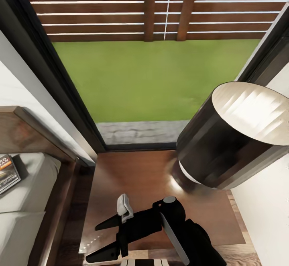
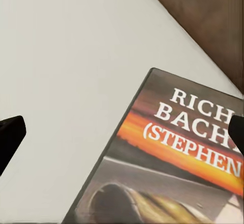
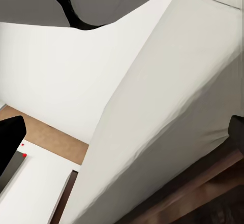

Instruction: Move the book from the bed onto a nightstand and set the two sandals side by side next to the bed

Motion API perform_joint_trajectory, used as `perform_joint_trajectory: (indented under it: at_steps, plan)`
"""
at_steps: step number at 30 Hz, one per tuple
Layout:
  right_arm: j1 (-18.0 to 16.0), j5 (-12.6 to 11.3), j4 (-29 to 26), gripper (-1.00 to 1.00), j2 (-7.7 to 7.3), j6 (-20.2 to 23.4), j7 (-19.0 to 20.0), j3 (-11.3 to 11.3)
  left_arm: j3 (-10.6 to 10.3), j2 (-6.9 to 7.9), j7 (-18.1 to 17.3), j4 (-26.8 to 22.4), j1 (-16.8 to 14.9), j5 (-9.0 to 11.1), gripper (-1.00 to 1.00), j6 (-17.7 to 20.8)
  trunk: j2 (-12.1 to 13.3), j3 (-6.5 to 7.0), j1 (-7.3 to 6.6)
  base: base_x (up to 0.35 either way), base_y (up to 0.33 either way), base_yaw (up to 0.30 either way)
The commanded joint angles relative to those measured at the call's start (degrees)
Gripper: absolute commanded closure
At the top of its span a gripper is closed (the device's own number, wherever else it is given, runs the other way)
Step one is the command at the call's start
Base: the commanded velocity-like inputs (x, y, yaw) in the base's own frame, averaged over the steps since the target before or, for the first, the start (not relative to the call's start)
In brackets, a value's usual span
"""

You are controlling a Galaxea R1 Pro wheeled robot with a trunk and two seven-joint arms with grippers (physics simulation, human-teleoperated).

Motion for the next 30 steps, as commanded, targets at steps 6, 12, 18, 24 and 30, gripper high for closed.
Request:
perform_joint_trajectory:
  at_steps: [6, 12, 18, 24, 30]
  plan:
    - [0.0, -0.3, 0.0, -1.0, 0.0, 0.4, 0.0, 0.1, -0.1, 0.01, 0.1, 0.0, 0.0, 0.6, -1.0, -0.3, 0.0, -0.01, -0.01, 0.0, 0.0, -0.022]
    - [0.0, -0.3, 0.0, -1.0, 0.0, 0.4, 0.0, 0.0, -0.1, 0.01, 0.1, 0.0, 0.0, 0.6, -1.0, -0.3, 0.0, -0.01, -0.01, 0.0, 0.0, -0.002]
    - [0.0, -0.4, 0.0, -1.0, 0.0, 0.4, 0.0, 0.0, -0.1, -0.07, 0.1, 0.1, 0.0, 0.6, -1.0, -0.3, 0.0, 0.0, -0.01, 0.0, 0.0, -0.016]
    - [0.0, -0.4, 0.0, -1.0, 0.0, 0.4, 0.0, 0.1, -0.1, -0.08, 0.1, 0.1, 0.0, 0.6, -1.0, -0.3, 0.0, 0.1, -0.01, 0.0, 0.0, -0.138]
    - [0.0, -0.4, 0.0, -1.0, 0.0, 0.4, 0.0, 0.0, -0.1, -0.08, 0.1, 0.1, 0.0, 0.6, -1.0, -0.3, 0.0, 0.12, -0.01, 0.0, 0.0, -0.022]
